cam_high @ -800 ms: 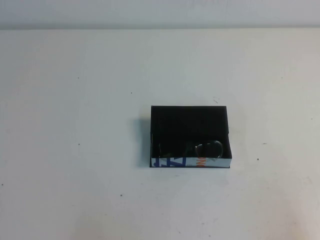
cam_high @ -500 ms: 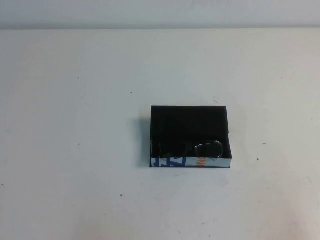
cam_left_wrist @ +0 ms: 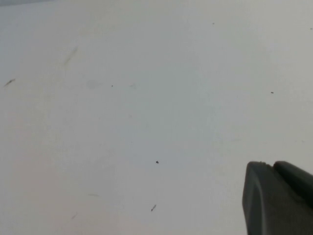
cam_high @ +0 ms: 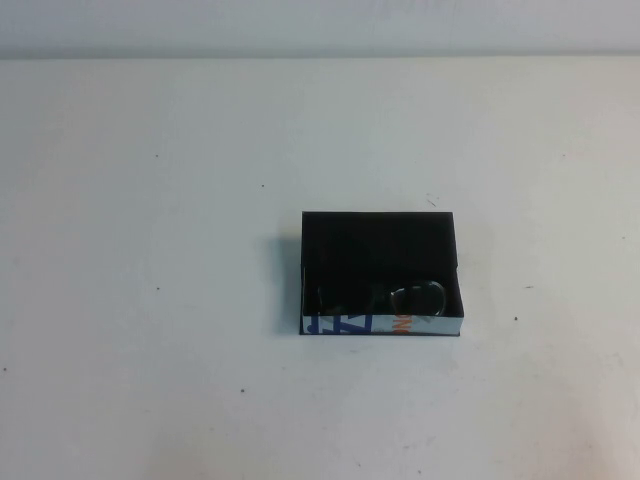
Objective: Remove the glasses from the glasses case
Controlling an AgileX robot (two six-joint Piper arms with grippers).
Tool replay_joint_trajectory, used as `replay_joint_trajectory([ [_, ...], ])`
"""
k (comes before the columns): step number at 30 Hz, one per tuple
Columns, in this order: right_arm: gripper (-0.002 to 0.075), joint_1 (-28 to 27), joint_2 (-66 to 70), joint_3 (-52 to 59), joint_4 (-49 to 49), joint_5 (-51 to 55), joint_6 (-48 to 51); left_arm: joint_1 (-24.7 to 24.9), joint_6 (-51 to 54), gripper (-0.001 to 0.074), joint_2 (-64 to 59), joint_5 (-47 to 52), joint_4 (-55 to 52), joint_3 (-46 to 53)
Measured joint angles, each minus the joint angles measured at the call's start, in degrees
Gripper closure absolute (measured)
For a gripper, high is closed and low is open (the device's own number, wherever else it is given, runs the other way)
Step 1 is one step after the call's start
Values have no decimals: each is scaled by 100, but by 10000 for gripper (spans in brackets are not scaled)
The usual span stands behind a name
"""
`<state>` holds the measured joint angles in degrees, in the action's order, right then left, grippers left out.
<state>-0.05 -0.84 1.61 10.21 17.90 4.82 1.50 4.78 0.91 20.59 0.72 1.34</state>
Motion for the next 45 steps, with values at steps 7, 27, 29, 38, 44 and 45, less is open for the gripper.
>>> replay_joint_trajectory([
  [7,744,0,0,0,0,0,0,0,0,740,0,0,0,0],
  [27,744,0,0,-891,96,173,-266,0,0,740,0,0,0,0],
  [29,744,0,0,-1404,211,308,-361,0,0,740,0,0,0,0],
  [38,744,0,660,-2462,1223,456,-266,0,0,740,0,0,0,0],
  [44,744,0,1959,-2672,1806,1135,811,0,0,740,0,0,0,0],
  [45,744,0,2285,-2815,1828,1378,1137,0,0,740,0,0,0,0],
])
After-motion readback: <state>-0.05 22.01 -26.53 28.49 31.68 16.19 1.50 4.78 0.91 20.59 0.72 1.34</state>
